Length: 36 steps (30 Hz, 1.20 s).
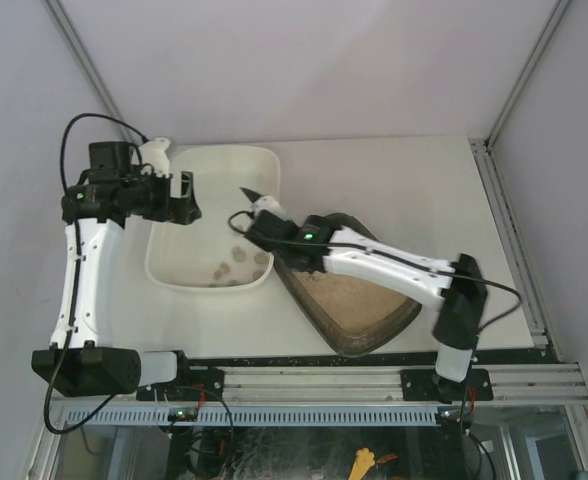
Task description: Clean the litter box
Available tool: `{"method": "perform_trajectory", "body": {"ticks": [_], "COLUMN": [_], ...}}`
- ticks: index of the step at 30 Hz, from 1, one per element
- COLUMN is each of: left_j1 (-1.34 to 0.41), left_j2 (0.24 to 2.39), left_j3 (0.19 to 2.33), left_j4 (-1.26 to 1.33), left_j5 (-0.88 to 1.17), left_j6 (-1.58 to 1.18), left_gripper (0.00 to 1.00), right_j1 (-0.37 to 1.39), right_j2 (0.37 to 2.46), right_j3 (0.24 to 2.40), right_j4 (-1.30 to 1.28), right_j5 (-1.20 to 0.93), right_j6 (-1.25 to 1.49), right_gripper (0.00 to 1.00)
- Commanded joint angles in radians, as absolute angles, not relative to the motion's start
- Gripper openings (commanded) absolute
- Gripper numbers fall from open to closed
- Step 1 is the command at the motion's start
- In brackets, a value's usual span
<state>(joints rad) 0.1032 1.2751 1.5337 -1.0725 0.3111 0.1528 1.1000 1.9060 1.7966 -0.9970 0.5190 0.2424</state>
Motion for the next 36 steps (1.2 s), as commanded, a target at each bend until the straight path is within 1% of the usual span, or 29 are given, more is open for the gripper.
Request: {"method": "perform_trajectory", "body": {"ticks": [1, 6, 9, 13, 16, 18, 20, 22, 24, 26, 29, 32, 36], "left_j1": [-0.027, -0.218, -0.303, -0.401, -0.461, -0.515, -0.567, -0.605, -0.634, -0.649, -0.655, -0.655, -0.655], "left_j2": [1.328, 1.465, 1.621, 1.845, 1.974, 2.041, 2.078, 2.083, 2.063, 2.034, 2.012, 2.019, 2.031], "left_j3": [1.603, 1.695, 1.750, 1.927, 2.036, 2.110, 2.143, 2.106, 2.016, 1.911, 1.808, 1.749, 1.740], "left_j4": [-1.069, -1.044, -0.999, -1.056, -1.089, -1.139, -1.188, -1.170, -1.101, -1.011, -0.921, -0.844, -0.756], "left_j5": [0.435, 0.461, 0.471, 0.579, 0.665, 0.677, 0.645, 0.565, 0.477, 0.396, 0.328, 0.253, 0.145], "left_j6": [0.216, 0.258, 0.220, 0.247, 0.282, 0.343, 0.413, 0.446, 0.455, 0.445, 0.431, 0.401, 0.364], "left_gripper": [1.00, 1.00, 1.00, 1.00, 1.00, 1.00, 1.00, 1.00, 1.00, 1.00, 1.00, 1.00, 1.00], "right_j1": [1.025, 0.925, 0.895, 0.869, 0.866, 0.874, 0.880, 0.872, 0.850, 0.821, 0.775, 0.752, 0.752], "right_j2": [1.570, 1.295, 1.183, 1.137, 1.118, 1.108, 1.090, 1.059, 1.020, 0.975, 0.910, 0.875, 0.857], "right_j3": [1.613, 1.365, 1.290, 1.281, 1.247, 1.237, 1.213, 1.208, 1.201, 1.181, 1.135, 1.096, 1.069], "right_j4": [-0.959, -0.970, -1.027, -1.163, -1.209, -1.231, -1.248, -1.260, -1.256, -1.236, -1.205, -1.183, -1.159], "right_j5": [0.412, 0.085, -0.009, -0.066, -0.156, -0.184, -0.174, -0.144, -0.131, -0.139, -0.170, -0.209, -0.231], "right_j6": [0.397, 0.557, 0.639, 0.764, 0.850, 0.889, 0.899, 0.899, 0.905, 0.909, 0.909, 0.902, 0.898], "right_gripper": [0.00, 0.00, 0.00, 0.00, 0.00, 0.00, 0.00, 0.00, 0.00, 0.00, 0.00, 0.00, 0.00]}}
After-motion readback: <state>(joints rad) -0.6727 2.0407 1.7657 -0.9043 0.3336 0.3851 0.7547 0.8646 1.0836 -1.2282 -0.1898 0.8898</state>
